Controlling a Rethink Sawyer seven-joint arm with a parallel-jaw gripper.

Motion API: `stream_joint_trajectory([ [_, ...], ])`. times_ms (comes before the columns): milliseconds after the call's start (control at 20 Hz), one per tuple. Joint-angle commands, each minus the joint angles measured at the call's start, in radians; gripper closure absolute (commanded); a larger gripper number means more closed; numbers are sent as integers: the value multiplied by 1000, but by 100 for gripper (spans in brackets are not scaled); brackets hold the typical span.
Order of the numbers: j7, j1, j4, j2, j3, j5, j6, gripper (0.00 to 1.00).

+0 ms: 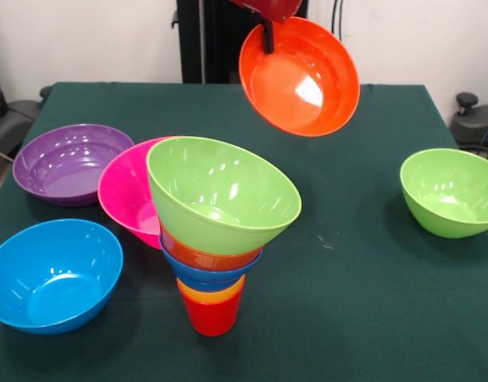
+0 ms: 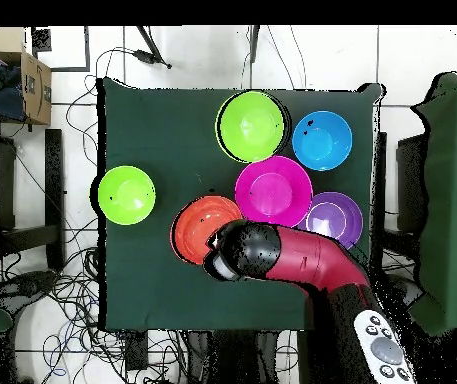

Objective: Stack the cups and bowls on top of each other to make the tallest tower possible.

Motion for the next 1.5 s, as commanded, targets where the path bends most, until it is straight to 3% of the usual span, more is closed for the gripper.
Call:
stream_joint_trajectory([
  [50,-152,-38,-15,-31,147,38,48,100],
  [850,-171,-138,46,-190,286,90,-26,100],
  [1250,-159,-157,16,-233,300,10,-119,100],
  [1500,-146,-163,-25,-214,289,-53,-169,100],
])
